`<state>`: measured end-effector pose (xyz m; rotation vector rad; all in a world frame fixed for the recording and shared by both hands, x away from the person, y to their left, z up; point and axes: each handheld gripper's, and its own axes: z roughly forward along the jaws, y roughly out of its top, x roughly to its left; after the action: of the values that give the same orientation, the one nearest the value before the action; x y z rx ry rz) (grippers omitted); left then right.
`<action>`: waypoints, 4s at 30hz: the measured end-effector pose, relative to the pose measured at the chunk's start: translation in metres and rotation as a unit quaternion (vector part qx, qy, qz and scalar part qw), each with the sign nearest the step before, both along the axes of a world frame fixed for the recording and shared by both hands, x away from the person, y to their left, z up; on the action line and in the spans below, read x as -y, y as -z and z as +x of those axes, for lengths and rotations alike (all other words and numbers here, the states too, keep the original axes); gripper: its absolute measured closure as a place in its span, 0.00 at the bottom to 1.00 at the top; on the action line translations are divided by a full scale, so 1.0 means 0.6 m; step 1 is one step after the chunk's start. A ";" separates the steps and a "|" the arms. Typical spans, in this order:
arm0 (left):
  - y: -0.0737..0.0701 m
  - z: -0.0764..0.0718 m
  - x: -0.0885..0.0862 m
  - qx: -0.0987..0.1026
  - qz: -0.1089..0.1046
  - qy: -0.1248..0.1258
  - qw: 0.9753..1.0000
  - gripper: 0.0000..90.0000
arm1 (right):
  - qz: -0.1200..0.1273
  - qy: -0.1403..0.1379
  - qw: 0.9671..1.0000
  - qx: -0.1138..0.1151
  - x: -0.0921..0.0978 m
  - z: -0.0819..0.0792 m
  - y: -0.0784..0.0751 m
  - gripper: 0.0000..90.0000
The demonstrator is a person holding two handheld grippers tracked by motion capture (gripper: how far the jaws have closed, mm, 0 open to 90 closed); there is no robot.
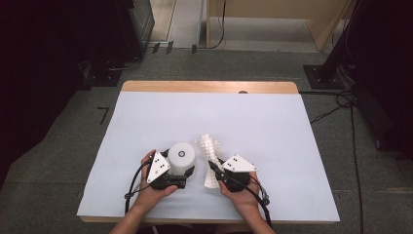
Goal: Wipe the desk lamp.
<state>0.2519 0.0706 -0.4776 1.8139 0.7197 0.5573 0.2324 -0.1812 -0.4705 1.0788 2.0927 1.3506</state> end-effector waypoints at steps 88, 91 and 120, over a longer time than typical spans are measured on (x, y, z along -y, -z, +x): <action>-0.021 -0.010 -0.005 -0.027 -0.059 -0.029 0.997 0.10 | -0.018 -0.034 0.999 -0.020 -0.053 -0.018 0.021 0.84; -0.016 -0.013 0.006 -0.023 -0.041 -0.017 0.999 0.10 | -0.008 -0.028 1.000 -0.006 -0.046 -0.019 0.008 0.84; -0.015 -0.030 0.038 0.035 0.023 0.002 0.999 0.10 | 0.045 -0.019 0.997 0.057 0.011 -0.028 -0.079 0.85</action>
<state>0.2338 0.0476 -0.4685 1.8290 0.6599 0.6371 0.2157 -0.1878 -0.4233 0.9756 1.9970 1.5009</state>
